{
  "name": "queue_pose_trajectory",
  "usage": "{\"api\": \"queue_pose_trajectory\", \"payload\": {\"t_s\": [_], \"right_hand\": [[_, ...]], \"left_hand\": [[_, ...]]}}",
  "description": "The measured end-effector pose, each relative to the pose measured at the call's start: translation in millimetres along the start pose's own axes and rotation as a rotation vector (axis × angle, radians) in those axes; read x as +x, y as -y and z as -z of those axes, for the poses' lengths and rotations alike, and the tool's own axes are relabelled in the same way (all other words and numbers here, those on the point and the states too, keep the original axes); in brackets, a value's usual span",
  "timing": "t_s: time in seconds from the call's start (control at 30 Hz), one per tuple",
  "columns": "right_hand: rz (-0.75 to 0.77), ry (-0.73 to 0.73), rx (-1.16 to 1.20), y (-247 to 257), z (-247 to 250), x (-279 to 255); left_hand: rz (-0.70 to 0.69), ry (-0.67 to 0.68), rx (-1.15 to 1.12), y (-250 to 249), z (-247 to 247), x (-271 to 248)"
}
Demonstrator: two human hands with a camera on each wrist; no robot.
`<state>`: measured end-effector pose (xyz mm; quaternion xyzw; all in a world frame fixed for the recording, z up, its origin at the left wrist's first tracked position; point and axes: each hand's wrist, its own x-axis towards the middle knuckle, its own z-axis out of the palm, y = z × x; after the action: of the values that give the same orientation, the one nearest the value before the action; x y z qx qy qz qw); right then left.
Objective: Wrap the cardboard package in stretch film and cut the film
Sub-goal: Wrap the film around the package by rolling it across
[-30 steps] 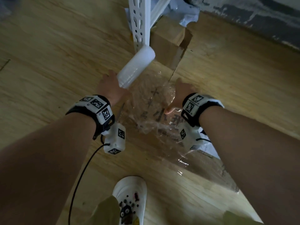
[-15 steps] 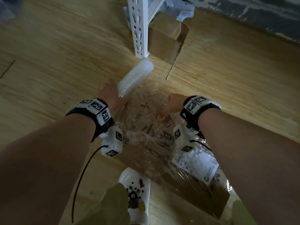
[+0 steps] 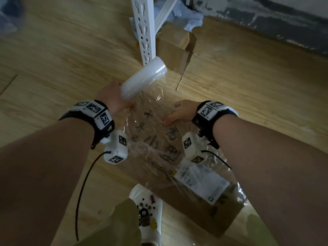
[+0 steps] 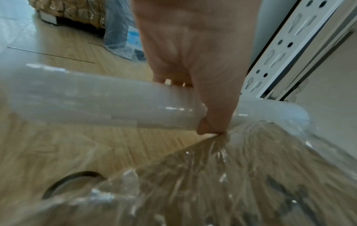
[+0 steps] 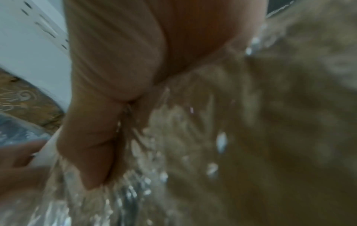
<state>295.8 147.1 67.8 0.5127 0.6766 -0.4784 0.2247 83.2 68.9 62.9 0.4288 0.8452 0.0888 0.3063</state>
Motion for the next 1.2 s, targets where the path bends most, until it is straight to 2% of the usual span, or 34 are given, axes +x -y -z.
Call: {"api": "queue_pose_trajectory", "payload": {"t_s": [0.23, 0.37, 0.47, 0.67, 0.93, 1.2], "right_hand": [[0.083, -0.304, -0.099, 23, 45, -44], [0.095, -0.485, -0.175, 25, 69, -69], [0.087, -0.562, -0.263, 22, 69, -75], [0.133, -0.498, -0.362, 18, 56, -78], [0.165, -0.472, -0.468, 10, 36, -76], [0.165, -0.414, -0.515, 14, 39, -79]], "left_hand": [[-0.1, -0.171, -0.051, -36, 40, -8], [-0.09, -0.209, -0.087, -57, 52, -20], [-0.078, -0.218, -0.078, -70, 56, -28], [-0.043, -0.193, -0.009, -67, 50, -26], [-0.062, -0.051, 0.199, -56, 32, -29], [-0.114, -0.023, 0.027, -64, 42, -23]]}}
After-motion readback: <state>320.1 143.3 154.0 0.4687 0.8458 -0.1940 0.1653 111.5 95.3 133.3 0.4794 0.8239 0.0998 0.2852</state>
